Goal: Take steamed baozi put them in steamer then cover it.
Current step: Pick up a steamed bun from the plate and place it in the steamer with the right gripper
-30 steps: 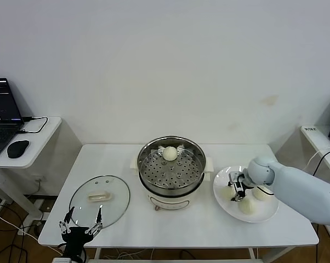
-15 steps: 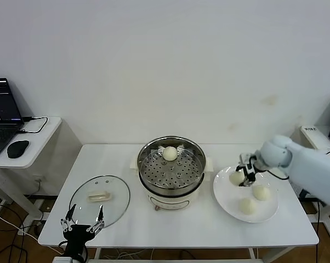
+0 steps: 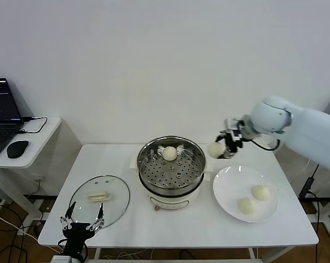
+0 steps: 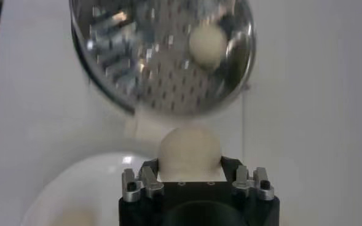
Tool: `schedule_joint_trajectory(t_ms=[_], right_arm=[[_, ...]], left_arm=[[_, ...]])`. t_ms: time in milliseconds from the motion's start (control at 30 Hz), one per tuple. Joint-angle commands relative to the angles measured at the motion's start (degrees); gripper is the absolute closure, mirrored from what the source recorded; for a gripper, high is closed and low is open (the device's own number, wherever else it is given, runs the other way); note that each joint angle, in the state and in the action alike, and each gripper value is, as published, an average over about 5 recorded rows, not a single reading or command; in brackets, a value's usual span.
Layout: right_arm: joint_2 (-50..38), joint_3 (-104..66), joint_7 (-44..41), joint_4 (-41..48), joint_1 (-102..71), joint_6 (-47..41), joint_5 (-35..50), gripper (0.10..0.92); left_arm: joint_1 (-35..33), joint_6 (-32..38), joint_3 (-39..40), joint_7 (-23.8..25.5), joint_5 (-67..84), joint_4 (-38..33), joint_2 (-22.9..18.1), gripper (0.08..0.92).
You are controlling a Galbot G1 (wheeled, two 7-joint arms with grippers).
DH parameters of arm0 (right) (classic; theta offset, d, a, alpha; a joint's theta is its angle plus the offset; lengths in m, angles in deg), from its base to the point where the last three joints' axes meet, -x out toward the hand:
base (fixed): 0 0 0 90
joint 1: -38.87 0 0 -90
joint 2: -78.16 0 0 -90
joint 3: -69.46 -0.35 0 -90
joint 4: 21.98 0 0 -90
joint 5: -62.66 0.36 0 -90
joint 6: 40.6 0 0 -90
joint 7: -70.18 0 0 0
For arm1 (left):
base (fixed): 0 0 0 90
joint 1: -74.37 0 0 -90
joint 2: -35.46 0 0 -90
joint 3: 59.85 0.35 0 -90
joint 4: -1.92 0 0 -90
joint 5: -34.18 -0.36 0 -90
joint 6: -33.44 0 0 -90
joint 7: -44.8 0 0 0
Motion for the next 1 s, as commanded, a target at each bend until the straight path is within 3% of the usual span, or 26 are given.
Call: schedule_joint_trajectory(t_ms=[33, 400, 867, 1000], right_arm=[[17.1, 3.1, 8.3, 4.0, 0.7, -7.1, 10.3, 0.382], [25.4, 3.3, 12.2, 11.0, -7.3, -9.8, 10.5, 0.38], [29.3, 2.6, 13.4, 19.1, -12.6, -9.0, 6.4, 0.38], [29.0, 2.0, 13.6, 19.4, -12.5, -8.8, 6.5, 0.336]], left_arm=[[-0.6, 0.0, -1.1, 0.1, 0.1, -0.7, -0.2, 0.177], [-0.9, 0.0, -1.9, 0.0, 0.1, -1.0, -0.7, 0.177], [-0.8, 0.2, -2.3, 0.0, 0.4, -0.9, -0.9, 0.177], [-0.6, 0.2, -2.2, 0.0, 0.4, -0.8, -0.9, 0.177]])
